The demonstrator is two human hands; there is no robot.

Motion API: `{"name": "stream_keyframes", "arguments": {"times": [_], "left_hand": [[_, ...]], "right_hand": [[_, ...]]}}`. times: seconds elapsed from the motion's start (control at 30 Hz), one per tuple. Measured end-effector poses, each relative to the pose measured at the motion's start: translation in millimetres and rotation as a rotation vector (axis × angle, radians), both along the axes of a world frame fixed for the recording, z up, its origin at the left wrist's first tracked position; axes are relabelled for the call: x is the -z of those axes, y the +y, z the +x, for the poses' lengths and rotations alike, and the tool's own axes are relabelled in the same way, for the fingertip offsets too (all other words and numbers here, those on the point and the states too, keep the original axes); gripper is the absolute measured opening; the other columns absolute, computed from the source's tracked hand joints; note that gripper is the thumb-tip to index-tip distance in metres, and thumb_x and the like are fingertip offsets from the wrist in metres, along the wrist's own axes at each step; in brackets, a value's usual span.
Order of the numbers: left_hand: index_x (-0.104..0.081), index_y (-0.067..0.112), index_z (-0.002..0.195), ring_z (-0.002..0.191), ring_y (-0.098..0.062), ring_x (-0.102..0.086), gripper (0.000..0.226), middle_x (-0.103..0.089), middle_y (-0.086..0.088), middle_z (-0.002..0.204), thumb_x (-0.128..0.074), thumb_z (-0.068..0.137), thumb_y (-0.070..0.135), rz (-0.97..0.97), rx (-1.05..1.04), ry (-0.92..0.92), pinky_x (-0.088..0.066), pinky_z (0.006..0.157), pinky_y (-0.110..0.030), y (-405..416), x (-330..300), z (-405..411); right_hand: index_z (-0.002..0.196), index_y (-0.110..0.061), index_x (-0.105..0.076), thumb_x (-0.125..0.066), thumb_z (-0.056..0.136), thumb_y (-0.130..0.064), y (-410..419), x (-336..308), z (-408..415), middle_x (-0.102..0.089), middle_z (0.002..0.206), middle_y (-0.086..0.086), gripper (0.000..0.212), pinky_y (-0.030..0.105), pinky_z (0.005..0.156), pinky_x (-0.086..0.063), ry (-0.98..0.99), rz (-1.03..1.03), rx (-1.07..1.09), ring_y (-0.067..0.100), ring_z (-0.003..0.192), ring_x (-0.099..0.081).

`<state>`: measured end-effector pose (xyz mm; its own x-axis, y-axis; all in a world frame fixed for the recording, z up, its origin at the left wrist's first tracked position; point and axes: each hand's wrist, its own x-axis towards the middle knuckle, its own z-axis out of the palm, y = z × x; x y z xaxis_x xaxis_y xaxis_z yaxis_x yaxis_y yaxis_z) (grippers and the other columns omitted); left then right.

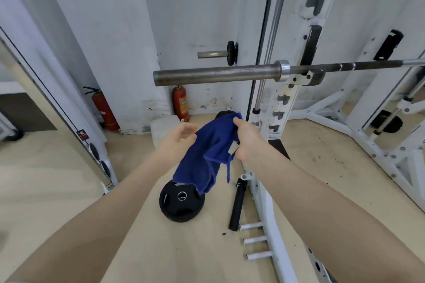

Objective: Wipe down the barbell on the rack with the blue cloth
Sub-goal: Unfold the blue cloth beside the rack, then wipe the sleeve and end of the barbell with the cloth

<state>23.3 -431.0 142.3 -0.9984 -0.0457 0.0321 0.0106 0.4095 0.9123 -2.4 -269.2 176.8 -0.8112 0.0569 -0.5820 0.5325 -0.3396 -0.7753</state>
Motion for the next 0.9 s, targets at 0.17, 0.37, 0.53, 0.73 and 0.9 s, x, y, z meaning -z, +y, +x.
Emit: {"name": "stream_keyframes", "arguments": {"times": [0.17, 0.37, 0.53, 0.73, 0.9], "left_hand": [[-0.062, 0.018, 0.112, 0.104, -0.010, -0.053, 0.024, -0.059, 0.007, 0.112, -0.046, 0.095, 0.023, -0.096, -0.165, 0.078, -0.037, 0.086, -0.022, -49.5, -13.7, -38.2], [-0.060, 0.017, 0.110, 0.105, -0.013, -0.053, 0.022, -0.059, 0.005, 0.111, -0.042, 0.097, 0.020, -0.083, -0.149, 0.104, -0.043, 0.092, -0.030, -93.4, -30.7, -100.8], [-0.046, 0.020, 0.133, 0.128, -0.018, -0.039, 0.035, -0.044, -0.001, 0.140, -0.041, 0.098, 0.023, -0.219, -0.157, 0.175, -0.025, 0.102, -0.024, -132.7, -45.8, -163.5], [-0.040, 0.024, 0.136, 0.124, -0.013, -0.042, 0.046, -0.046, 0.006, 0.132, -0.054, 0.091, 0.028, -0.186, 0.048, -0.001, -0.035, 0.102, -0.032, -162.5, -36.2, -213.5], [-0.054, 0.025, 0.098, 0.074, 0.010, -0.062, 0.025, -0.062, 0.012, 0.091, -0.056, 0.088, 0.002, -0.018, 0.172, 0.040, -0.046, 0.070, -0.012, -170.1, -24.4, -233.0]], "right_hand": [[0.124, -0.012, -0.053, -0.058, 0.090, -0.032, -42.4, -9.0, -43.8, -0.061, 0.108, 0.003, 0.040, 0.041, 0.095, -0.045, 0.111, -0.002, 0.119, 0.022, 0.100, -0.058], [0.084, -0.024, -0.057, -0.056, 0.088, -0.030, -76.2, -38.2, -109.6, -0.061, 0.080, -0.003, 0.007, 0.029, 0.070, -0.045, 0.286, -0.116, 0.311, 0.015, 0.077, -0.058], [0.118, -0.012, -0.053, -0.049, 0.092, -0.026, -116.4, -54.8, -168.0, -0.056, 0.099, 0.003, 0.029, 0.027, 0.059, -0.037, 0.338, -0.052, 0.326, 0.015, 0.080, -0.052], [0.100, -0.015, -0.053, -0.043, 0.098, -0.025, -165.4, -47.2, -208.0, -0.055, 0.082, -0.002, 0.015, 0.023, 0.061, -0.039, 0.401, -0.091, 0.219, 0.009, 0.071, -0.050], [0.104, -0.013, -0.058, -0.035, 0.100, -0.031, -198.3, -35.8, -223.9, -0.064, 0.102, 0.012, 0.029, 0.040, 0.092, -0.046, 0.697, 0.294, -0.104, 0.023, 0.097, -0.059]]}}
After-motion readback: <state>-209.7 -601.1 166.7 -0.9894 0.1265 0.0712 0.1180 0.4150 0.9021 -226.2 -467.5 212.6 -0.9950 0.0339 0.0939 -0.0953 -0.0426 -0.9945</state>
